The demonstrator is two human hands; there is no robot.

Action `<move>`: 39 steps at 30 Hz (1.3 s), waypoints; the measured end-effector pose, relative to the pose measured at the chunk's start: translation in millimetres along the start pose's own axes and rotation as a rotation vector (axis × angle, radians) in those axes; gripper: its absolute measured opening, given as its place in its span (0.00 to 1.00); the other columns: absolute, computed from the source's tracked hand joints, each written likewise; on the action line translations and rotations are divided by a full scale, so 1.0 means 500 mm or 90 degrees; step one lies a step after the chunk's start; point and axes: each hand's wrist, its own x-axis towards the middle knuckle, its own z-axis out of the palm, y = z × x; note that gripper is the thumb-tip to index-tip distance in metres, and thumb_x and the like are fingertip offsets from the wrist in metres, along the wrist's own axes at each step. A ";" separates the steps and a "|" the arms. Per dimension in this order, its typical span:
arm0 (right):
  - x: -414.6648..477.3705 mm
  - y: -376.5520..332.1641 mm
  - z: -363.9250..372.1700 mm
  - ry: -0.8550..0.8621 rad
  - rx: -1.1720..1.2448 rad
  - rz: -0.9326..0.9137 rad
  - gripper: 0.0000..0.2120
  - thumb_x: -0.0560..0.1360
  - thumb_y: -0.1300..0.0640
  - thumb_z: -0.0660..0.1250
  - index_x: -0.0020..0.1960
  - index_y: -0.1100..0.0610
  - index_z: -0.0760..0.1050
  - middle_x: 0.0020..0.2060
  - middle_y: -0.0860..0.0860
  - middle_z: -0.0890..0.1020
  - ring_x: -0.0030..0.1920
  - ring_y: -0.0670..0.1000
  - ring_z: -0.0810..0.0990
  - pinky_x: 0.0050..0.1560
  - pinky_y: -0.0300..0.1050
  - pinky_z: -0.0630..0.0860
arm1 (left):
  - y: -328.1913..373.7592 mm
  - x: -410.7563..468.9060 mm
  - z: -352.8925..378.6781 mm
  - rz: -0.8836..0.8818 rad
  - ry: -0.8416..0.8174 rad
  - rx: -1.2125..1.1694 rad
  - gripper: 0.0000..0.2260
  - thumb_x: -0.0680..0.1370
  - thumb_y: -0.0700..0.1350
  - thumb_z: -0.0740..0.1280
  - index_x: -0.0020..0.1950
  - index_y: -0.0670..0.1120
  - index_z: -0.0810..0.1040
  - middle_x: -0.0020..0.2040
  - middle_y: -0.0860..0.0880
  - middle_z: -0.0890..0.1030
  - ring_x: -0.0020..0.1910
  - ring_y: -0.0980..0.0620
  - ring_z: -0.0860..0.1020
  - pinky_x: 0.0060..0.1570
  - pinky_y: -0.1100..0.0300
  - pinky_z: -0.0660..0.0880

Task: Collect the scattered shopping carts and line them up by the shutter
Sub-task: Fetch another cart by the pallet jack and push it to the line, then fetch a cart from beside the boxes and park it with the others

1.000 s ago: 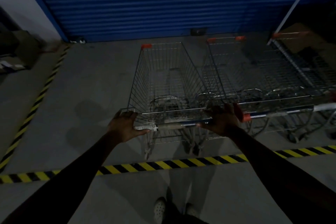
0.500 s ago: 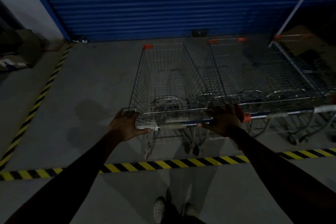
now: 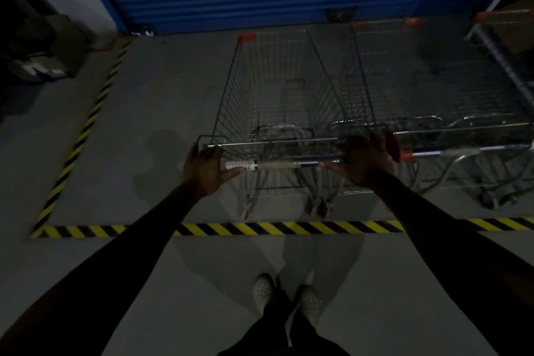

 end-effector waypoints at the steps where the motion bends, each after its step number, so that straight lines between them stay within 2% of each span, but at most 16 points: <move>1: -0.004 -0.004 0.006 0.015 0.007 0.008 0.41 0.73 0.21 0.47 0.60 0.50 0.82 0.62 0.55 0.82 0.67 0.61 0.76 0.72 0.66 0.58 | 0.007 -0.007 0.002 -0.002 0.038 -0.004 0.36 0.74 0.73 0.57 0.52 0.40 0.82 0.50 0.40 0.85 0.51 0.41 0.83 0.70 0.39 0.66; 3: -0.019 -0.022 0.012 0.054 0.031 0.050 0.36 0.74 0.25 0.54 0.60 0.53 0.82 0.62 0.58 0.81 0.67 0.64 0.75 0.72 0.67 0.58 | 0.025 -0.018 -0.004 -0.021 0.068 -0.001 0.30 0.75 0.69 0.60 0.47 0.43 0.82 0.45 0.43 0.85 0.47 0.42 0.83 0.72 0.41 0.64; 6: -0.056 -0.059 0.019 0.102 0.077 0.115 0.36 0.75 0.32 0.56 0.68 0.58 0.76 0.68 0.62 0.76 0.71 0.68 0.70 0.73 0.70 0.56 | 0.043 -0.030 -0.011 -0.045 0.054 -0.038 0.26 0.76 0.66 0.58 0.48 0.45 0.83 0.45 0.44 0.84 0.50 0.42 0.82 0.73 0.44 0.59; 9: -0.101 -0.097 0.033 0.104 0.112 0.109 0.40 0.72 0.34 0.56 0.75 0.61 0.67 0.73 0.65 0.69 0.74 0.68 0.65 0.71 0.72 0.60 | 0.055 -0.034 -0.022 -0.043 0.018 -0.208 0.28 0.75 0.63 0.58 0.56 0.41 0.82 0.51 0.40 0.84 0.53 0.38 0.81 0.64 0.49 0.66; 12: -0.131 -0.122 0.026 0.032 0.207 0.151 0.43 0.72 0.33 0.55 0.79 0.58 0.61 0.79 0.60 0.59 0.79 0.64 0.54 0.73 0.68 0.62 | 0.067 -0.037 -0.041 -0.055 -0.020 -0.388 0.28 0.74 0.61 0.61 0.62 0.41 0.80 0.58 0.42 0.82 0.58 0.42 0.80 0.61 0.53 0.74; 14: -0.146 -0.149 0.010 0.042 0.317 0.197 0.38 0.76 0.38 0.65 0.79 0.58 0.62 0.79 0.58 0.60 0.79 0.61 0.56 0.74 0.60 0.63 | 0.083 -0.041 -0.057 -0.056 -0.035 -0.505 0.21 0.76 0.53 0.67 0.63 0.40 0.79 0.61 0.42 0.81 0.58 0.45 0.80 0.61 0.59 0.74; 16: -0.176 -0.197 -0.032 0.103 0.513 0.273 0.33 0.76 0.47 0.72 0.76 0.58 0.67 0.73 0.57 0.71 0.74 0.56 0.67 0.70 0.46 0.65 | 0.106 -0.055 -0.089 -0.052 -0.037 -0.658 0.13 0.78 0.41 0.71 0.62 0.41 0.79 0.60 0.44 0.80 0.57 0.49 0.78 0.63 0.55 0.76; 17: -0.198 -0.224 -0.060 0.146 0.648 0.324 0.29 0.76 0.49 0.73 0.73 0.56 0.70 0.67 0.54 0.77 0.68 0.54 0.73 0.65 0.42 0.66 | 0.117 -0.067 -0.112 -0.050 -0.043 -0.749 0.11 0.77 0.40 0.72 0.59 0.44 0.79 0.58 0.46 0.81 0.57 0.49 0.78 0.64 0.50 0.75; 19: -0.250 -0.282 -0.139 0.209 0.965 0.379 0.24 0.73 0.42 0.74 0.66 0.48 0.75 0.59 0.46 0.81 0.60 0.49 0.79 0.59 0.47 0.71 | 0.139 -0.093 -0.183 -0.094 -0.093 -0.969 0.09 0.75 0.48 0.73 0.54 0.51 0.80 0.55 0.47 0.82 0.57 0.46 0.79 0.62 0.48 0.74; 21: -0.298 -0.345 -0.211 0.251 1.233 0.398 0.37 0.60 0.29 0.75 0.64 0.46 0.76 0.61 0.47 0.82 0.63 0.52 0.80 0.61 0.54 0.74 | 0.139 -0.128 -0.257 -0.161 -0.208 -1.194 0.10 0.79 0.54 0.66 0.54 0.49 0.79 0.56 0.44 0.83 0.56 0.44 0.80 0.59 0.50 0.74; 22: -0.324 -0.371 -0.242 0.282 1.330 0.394 0.43 0.58 0.26 0.74 0.66 0.48 0.76 0.64 0.51 0.81 0.65 0.56 0.79 0.64 0.58 0.74 | 0.136 -0.143 -0.283 -0.184 -0.268 -1.298 0.14 0.79 0.56 0.62 0.55 0.47 0.78 0.57 0.42 0.83 0.57 0.43 0.80 0.59 0.49 0.74; 24: -0.382 -0.410 -0.294 0.357 1.478 0.376 0.43 0.67 0.26 0.66 0.72 0.53 0.73 0.67 0.57 0.78 0.68 0.61 0.76 0.70 0.63 0.68 | 0.136 -0.167 -0.323 -0.191 -0.349 -1.434 0.23 0.77 0.62 0.60 0.59 0.44 0.77 0.63 0.38 0.80 0.62 0.39 0.79 0.64 0.44 0.72; 26: -0.444 -0.436 -0.337 0.434 1.574 0.337 0.40 0.74 0.28 0.58 0.75 0.54 0.70 0.69 0.61 0.75 0.70 0.63 0.74 0.71 0.64 0.67 | 0.153 -0.188 -0.358 -0.187 -0.396 -1.521 0.28 0.77 0.65 0.59 0.62 0.43 0.76 0.66 0.36 0.78 0.65 0.37 0.77 0.66 0.41 0.71; 31: -0.631 -0.470 -0.408 0.616 1.606 0.277 0.40 0.75 0.29 0.58 0.77 0.55 0.65 0.72 0.63 0.72 0.72 0.64 0.71 0.68 0.63 0.68 | 0.254 -0.248 -0.435 -0.064 -0.549 -1.570 0.32 0.78 0.67 0.56 0.66 0.42 0.74 0.69 0.36 0.75 0.68 0.36 0.75 0.65 0.40 0.70; 35: -0.800 -0.496 -0.432 0.767 1.540 0.307 0.40 0.76 0.29 0.56 0.77 0.56 0.65 0.72 0.63 0.72 0.73 0.64 0.70 0.69 0.61 0.68 | 0.373 -0.328 -0.490 0.044 -0.707 -1.515 0.35 0.78 0.68 0.53 0.73 0.43 0.70 0.69 0.38 0.76 0.68 0.38 0.76 0.68 0.42 0.68; 39: -0.989 -0.539 -0.447 0.937 1.453 0.340 0.39 0.75 0.30 0.58 0.74 0.57 0.72 0.71 0.61 0.74 0.70 0.62 0.74 0.61 0.59 0.73 | 0.502 -0.466 -0.558 0.158 -0.824 -1.448 0.32 0.79 0.68 0.54 0.68 0.43 0.73 0.67 0.39 0.78 0.65 0.38 0.78 0.68 0.42 0.69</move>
